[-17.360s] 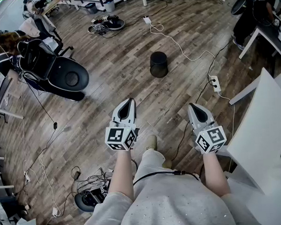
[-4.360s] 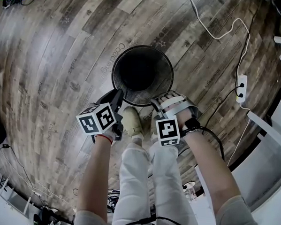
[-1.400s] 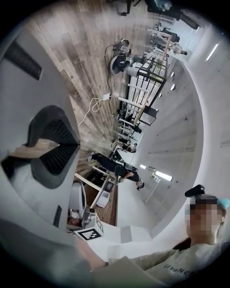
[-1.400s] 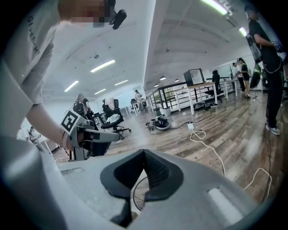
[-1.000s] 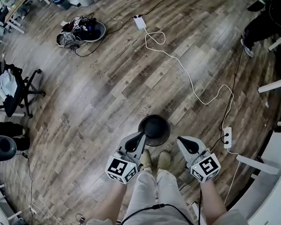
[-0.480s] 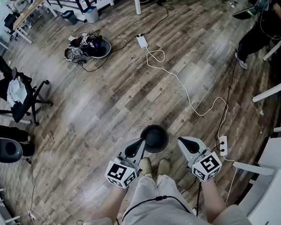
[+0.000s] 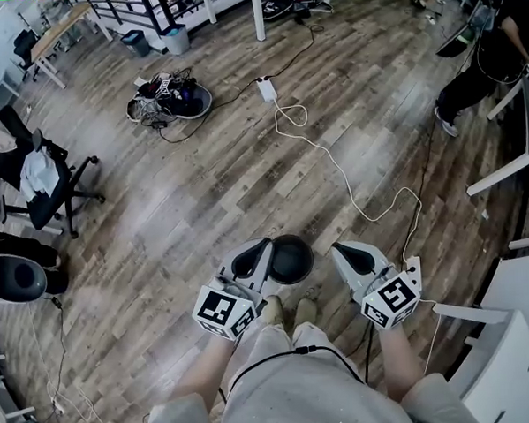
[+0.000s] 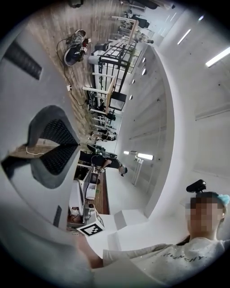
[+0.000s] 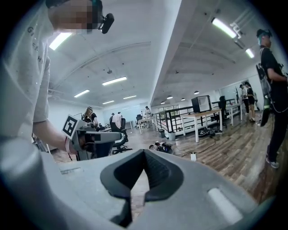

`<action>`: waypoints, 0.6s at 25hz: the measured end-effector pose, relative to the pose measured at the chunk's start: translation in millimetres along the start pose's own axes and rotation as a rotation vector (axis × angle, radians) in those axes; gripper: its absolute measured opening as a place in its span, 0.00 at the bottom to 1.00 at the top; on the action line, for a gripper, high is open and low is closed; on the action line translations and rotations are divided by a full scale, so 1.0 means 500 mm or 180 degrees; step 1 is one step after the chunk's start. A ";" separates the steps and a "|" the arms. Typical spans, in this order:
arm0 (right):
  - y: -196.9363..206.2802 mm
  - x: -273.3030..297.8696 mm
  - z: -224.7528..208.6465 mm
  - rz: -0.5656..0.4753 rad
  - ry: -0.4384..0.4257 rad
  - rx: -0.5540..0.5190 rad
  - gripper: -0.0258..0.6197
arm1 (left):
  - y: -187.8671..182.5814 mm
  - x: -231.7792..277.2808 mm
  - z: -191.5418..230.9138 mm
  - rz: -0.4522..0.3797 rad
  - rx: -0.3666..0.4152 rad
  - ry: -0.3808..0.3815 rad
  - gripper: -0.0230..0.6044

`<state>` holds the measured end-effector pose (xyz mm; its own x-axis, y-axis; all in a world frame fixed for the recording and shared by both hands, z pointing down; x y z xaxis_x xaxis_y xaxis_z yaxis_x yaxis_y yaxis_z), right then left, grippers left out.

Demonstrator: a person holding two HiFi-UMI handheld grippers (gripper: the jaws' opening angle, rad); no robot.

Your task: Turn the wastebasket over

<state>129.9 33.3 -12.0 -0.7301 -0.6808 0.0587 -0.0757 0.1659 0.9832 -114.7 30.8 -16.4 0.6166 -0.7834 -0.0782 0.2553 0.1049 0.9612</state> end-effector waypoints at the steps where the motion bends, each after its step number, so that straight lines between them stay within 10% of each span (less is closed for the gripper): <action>1: -0.012 -0.002 0.006 -0.0020 -0.0008 -0.0011 0.04 | -0.012 -0.001 -0.007 -0.0013 0.0034 0.0025 0.03; 15: -0.123 -0.021 0.048 -0.0550 0.0124 -0.0072 0.04 | -0.100 -0.022 -0.041 -0.0371 0.0269 -0.0069 0.03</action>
<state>125.9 47.1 -77.0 -0.6805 -0.7251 -0.1054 -0.1823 0.0281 0.9828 -118.9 46.5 -69.0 0.5700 -0.8004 -0.1858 0.2600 -0.0388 0.9648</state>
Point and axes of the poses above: the fingertips, and each gripper's own axes: x forward along the fingers, z to its left, y out of its underside, the point moved 9 cm from there along -x, backward along the fingers, and after that the axes turned 11 degrees about -z, right-handed, at the moved point
